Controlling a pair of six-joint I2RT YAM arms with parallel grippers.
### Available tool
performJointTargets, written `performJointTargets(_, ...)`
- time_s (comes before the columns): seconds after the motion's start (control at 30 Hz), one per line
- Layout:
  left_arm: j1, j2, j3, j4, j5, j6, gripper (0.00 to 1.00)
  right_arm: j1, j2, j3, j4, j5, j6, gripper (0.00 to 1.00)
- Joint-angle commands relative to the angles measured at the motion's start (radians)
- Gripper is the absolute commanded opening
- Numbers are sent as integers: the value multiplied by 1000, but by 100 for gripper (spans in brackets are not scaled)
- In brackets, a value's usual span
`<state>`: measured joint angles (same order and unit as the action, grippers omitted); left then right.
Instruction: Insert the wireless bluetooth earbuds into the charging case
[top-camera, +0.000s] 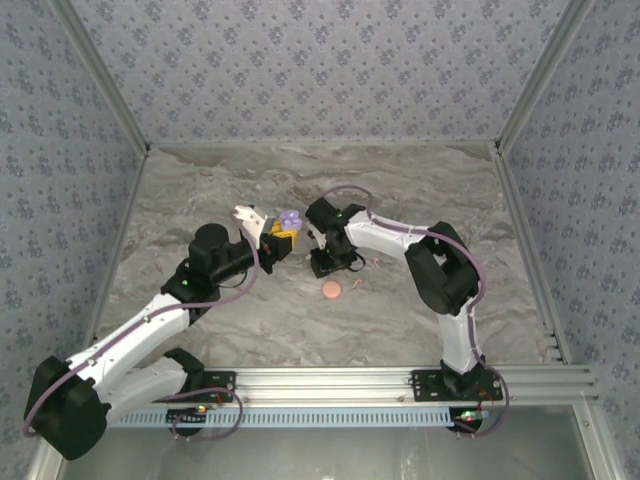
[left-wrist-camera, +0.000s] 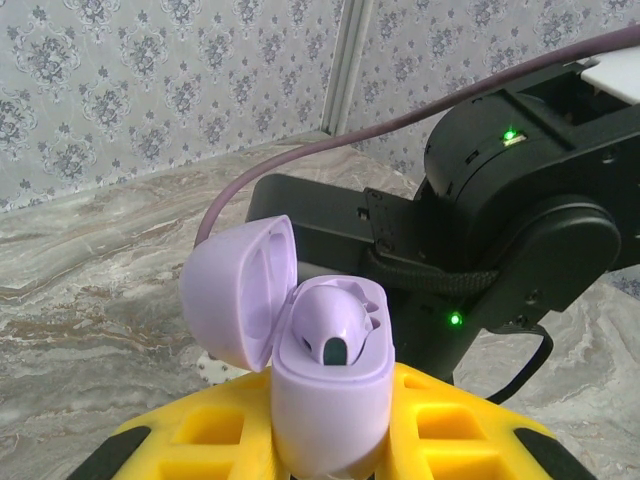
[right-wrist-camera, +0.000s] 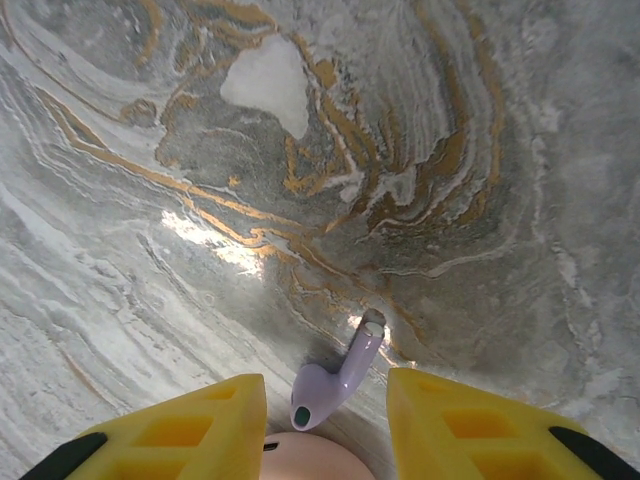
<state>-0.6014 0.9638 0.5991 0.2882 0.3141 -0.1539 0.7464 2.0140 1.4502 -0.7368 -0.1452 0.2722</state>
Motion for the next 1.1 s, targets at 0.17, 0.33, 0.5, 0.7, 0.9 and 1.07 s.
performJointTargets(0.17, 4, -2, 6, 38, 14, 4, 23, 27, 44, 56, -74, 81, 20, 39)
performJointTargets(0.33, 4, -3, 7, 39, 14, 5, 23, 35, 69, 71, -92, 135, 45, 32)
performJointTargets(0.5, 4, -2, 8, 38, 16, 7, 23, 38, 74, 73, -102, 145, 49, 32)
performJointTargets(0.7, 4, 0, 10, 40, 18, 5, 23, 25, 75, 71, -104, 164, 71, 25)
performJointTargets(0.9, 4, 0, 8, 38, 17, 7, 23, -25, 72, 72, -97, 179, 88, 21)
performJointTargets(1.07, 4, 4, 9, 42, 19, 2, 23, -83, 75, 79, -85, 185, 78, 21)
